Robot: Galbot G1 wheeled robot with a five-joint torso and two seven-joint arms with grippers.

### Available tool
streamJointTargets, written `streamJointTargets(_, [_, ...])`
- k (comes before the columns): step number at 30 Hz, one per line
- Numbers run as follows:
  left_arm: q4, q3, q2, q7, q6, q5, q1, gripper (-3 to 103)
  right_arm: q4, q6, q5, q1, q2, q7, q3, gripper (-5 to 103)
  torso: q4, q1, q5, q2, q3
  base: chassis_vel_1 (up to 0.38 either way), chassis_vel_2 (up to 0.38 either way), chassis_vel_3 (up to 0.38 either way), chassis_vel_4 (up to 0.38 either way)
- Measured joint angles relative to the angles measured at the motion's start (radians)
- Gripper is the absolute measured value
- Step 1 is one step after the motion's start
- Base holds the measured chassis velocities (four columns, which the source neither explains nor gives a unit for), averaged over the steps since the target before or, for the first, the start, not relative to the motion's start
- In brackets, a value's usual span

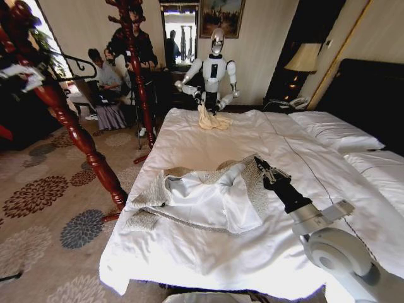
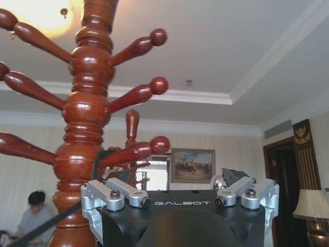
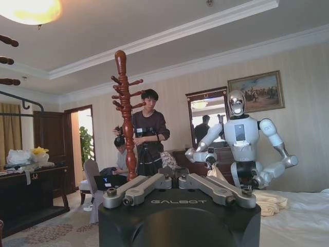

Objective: Pick up the clothes from the bed and hang them on the clothes hanger.

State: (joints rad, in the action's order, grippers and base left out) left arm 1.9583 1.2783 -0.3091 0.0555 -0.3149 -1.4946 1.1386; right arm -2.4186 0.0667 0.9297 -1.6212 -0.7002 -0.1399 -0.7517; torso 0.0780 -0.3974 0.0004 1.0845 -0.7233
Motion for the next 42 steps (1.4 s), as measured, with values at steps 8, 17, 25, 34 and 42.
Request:
streamJointTargets(8, [-0.138, -0.032, 0.085, 0.022, -0.138, -0.06, -0.081, 100, -0.004, 0.0, 0.0, -0.007, 0.001, -0.006, -0.014, 1, -0.0003, 0.0, -0.0002, 0.0, 0.0, 0.0, 0.0, 0.0, 0.0])
streamJointTargets(17, [-0.282, -0.121, 0.164, 0.066, -0.32, -0.09, -0.204, 100, 0.013, -0.001, -0.003, 0.018, 0.012, -0.007, 0.007, 1, -0.0004, 0.0, -0.0001, 0.0, 0.0, 0.0, 0.0, 0.0, 0.0])
streamJointTargets(25, [-0.323, -0.122, 0.179, 0.087, -0.379, -0.099, -0.218, 100, 0.023, 0.0, 0.0, 0.031, 0.021, -0.008, 0.013, 1, 0.0002, 0.0, -0.0003, 0.0, 0.0, 0.0, 0.0, 0.0, 0.0])
streamJointTargets(34, [-0.345, -0.129, 0.203, 0.081, -0.378, -0.137, -0.145, 100, 0.035, 0.002, -0.001, 0.076, 0.019, -0.008, 0.06, 1, 0.0003, 0.0, -0.0002, 0.0, 0.0, 0.0, 0.0, 0.0, 0.0])
streamJointTargets(42, [-0.356, -0.129, 0.199, 0.059, -0.376, -0.135, -0.124, 93, 0.045, 0.014, 0.0, 0.08, 0.031, -0.008, 0.064, 1, 0.0002, 0.0, -0.0002, 0.0, 0.0, 0.0, 0.0, 0.0, 0.0])
